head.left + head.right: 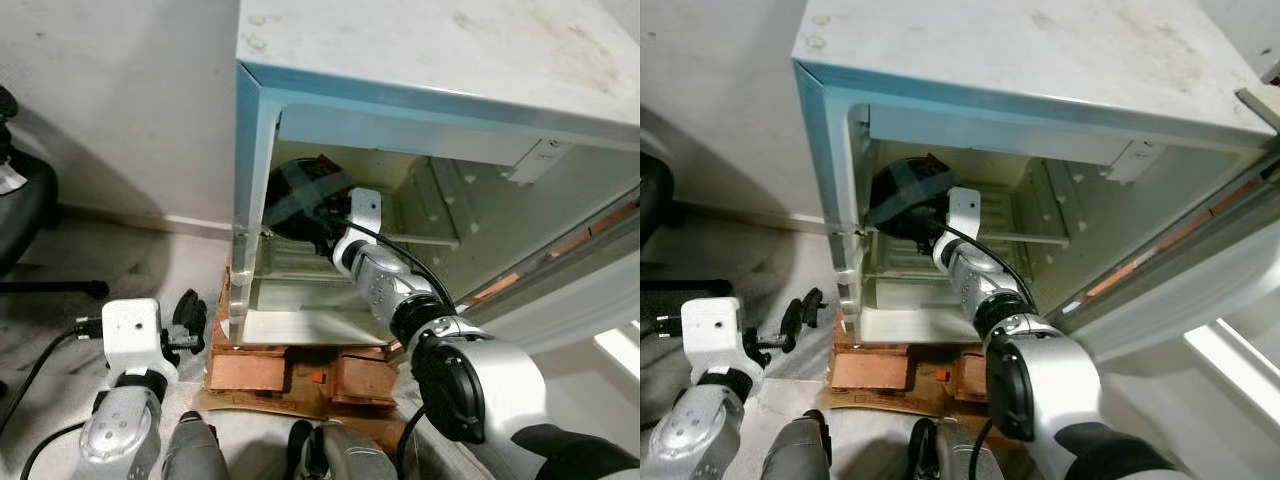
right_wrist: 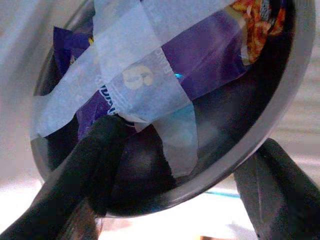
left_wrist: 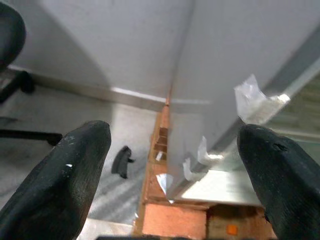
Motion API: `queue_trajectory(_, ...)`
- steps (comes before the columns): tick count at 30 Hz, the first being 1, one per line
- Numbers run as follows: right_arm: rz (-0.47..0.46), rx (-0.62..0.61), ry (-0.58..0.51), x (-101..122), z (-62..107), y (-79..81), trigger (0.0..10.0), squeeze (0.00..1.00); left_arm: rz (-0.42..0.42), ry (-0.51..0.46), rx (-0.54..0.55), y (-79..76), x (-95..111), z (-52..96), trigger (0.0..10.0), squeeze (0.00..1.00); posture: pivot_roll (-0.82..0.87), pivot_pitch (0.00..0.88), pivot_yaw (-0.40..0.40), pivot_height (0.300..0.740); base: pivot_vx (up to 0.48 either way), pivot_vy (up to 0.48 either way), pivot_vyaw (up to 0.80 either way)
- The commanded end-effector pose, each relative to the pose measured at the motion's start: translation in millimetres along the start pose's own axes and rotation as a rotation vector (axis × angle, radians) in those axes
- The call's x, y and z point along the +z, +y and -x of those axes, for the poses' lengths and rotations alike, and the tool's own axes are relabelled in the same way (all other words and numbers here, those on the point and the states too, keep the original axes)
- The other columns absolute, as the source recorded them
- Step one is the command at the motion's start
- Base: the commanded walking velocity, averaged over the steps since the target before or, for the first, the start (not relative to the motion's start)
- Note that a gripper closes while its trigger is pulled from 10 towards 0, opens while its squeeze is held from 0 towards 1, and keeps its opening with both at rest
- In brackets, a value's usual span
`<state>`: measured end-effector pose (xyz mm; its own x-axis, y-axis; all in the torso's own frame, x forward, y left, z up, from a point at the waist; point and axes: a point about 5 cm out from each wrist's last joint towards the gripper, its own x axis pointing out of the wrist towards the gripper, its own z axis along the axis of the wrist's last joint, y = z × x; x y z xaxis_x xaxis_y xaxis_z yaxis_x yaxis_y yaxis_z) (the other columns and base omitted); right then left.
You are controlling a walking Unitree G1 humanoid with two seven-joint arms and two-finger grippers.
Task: Restocking fridge
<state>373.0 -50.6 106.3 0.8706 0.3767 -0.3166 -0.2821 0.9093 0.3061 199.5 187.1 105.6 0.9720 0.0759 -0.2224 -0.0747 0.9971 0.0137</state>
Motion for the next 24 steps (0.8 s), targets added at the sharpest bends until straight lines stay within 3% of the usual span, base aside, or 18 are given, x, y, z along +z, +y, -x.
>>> queue_trajectory(1, 0.016, -0.011, -0.006, 0, 1.8, -7.6, 10.0, 1.0, 0.004, 0.015, -0.006, -0.4, -5, -0.6, 10.0, 0.0, 0.28, 0.105, -0.188, 0.74, 0.0, 0.0, 0.0)
queue_trajectory(3, -0.032, -0.027, -0.02, 3, 2.2, -11.1, 10.0, 1.0, 0.001, 0.008, -0.006, 0.8, -3, -3.9, 10.0, 0.0, 0.27, 0.094, -0.184, 0.74, 0.0, 0.0, 0.0)
queue_trajectory(4, -0.169, -0.049, -0.028, 5, 2.8, -15.7, 10.0, 1.0, -0.004, -0.003, -0.007, 1.8, -2, -8.7, 10.0, 0.0, 0.27, 0.089, -0.182, 0.74, 0.0, 0.0, 0.0)
queue_trajectory(5, -0.215, -0.064, -0.029, 5, 2.8, -16.6, 10.0, 1.0, -0.006, -0.008, -0.007, 2.0, -1, -10.9, 10.0, 0.0, 0.27, 0.086, -0.184, 0.74, 0.0, 0.0, 0.0)
queue_trajectory(9, -0.235, -0.083, -0.03, 3, 2.0, -13.5, 10.0, 1.0, -0.005, -0.014, -0.006, 2.1, 0, -12.7, 10.0, 0.0, 0.27, 0.094, -0.185, 0.74, 0.0, 0.0, 0.0)
queue_trajectory(11, -0.339, -0.099, -0.006, -4, 0.4, -4.9, 10.0, 1.0, -0.003, -0.018, -0.003, 1.5, 0, -10.6, 10.0, 0.0, 0.28, 0.105, -0.185, 0.74, 0.0, 0.0, 0.0)
queue_trajectory(14, -0.365, -0.099, 0.0, -6, -1.0, 2.5, 10.0, 1.0, -0.003, -0.017, 0.0, 1.5, 0, -8.4, 10.0, 0.0, 0.28, 0.112, -0.184, 0.74, 0.0, 0.0, 0.0)
queue_trajectory(18, -0.476, -0.081, 0.025, -9, -5.0, 28.0, 10.0, 1.0, -0.005, -0.009, 0.012, 4.8, -1, -1.9, 10.0, 0.0, 0.3, 0.149, -0.189, 0.74, 0.0, 0.0, 0.0)
queue_trajectory(21, -0.515, -0.075, 0.024, -8, -6.0, 34.5, 10.0, 1.0, -0.006, -0.007, 0.018, 6.1, -1, 0.5, 10.0, 0.0, 0.31, 0.161, -0.195, 0.74, 0.0, 0.0, 0.0)
queue_trajectory(22, -0.573, -0.056, 0.014, -4, -7.6, 45.9, 10.0, 1.0, -0.009, -0.004, 0.028, 9.0, -1, 2.4, 10.0, 0.0, 0.31, 0.168, -0.199, 0.74, 0.0, 0.0, 0.0)
queue_trajectory(24, -0.573, -0.056, 0.014, -4, -7.6, 45.9, 10.0, 1.0, -0.009, -0.004, 0.028, 9.0, -1, 2.4, 10.0, 0.0, 0.31, 0.168, -0.199, 0.74, 0.0, 0.0, 0.0)
